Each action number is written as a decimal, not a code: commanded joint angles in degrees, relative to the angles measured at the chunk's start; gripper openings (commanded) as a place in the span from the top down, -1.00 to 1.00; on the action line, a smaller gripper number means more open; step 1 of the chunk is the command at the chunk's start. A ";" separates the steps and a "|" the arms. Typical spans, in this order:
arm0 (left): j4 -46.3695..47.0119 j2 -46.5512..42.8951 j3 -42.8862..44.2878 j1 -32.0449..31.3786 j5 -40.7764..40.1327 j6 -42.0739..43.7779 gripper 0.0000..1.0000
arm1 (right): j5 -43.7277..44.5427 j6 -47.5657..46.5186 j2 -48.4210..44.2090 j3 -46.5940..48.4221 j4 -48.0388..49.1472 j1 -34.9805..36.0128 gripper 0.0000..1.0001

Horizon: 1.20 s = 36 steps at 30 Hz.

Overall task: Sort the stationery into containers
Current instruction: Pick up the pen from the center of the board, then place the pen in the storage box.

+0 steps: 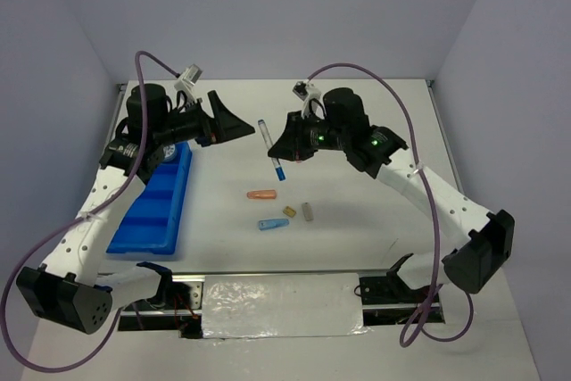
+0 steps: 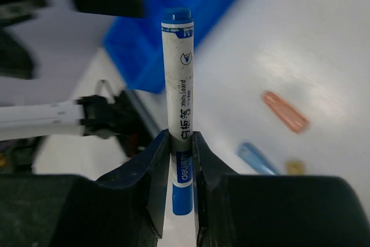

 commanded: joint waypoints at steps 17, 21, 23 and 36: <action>13.97 2.45 -2.05 -1.80 7.78 -10.01 -0.18 | -19.94 16.06 1.39 3.95 12.61 0.08 1.00; 13.35 3.33 -2.14 -1.98 7.61 -10.01 0.35 | -20.21 16.33 2.18 4.74 12.89 0.08 1.00; 12.65 4.29 -1.70 -1.89 7.26 -10.01 0.70 | -20.13 15.80 3.06 5.79 12.62 0.08 1.00; -23.21 6.24 0.87 25.91 -28.93 -7.62 1.00 | -2.82 11.67 -4.46 -4.56 -3.81 -16.61 -0.99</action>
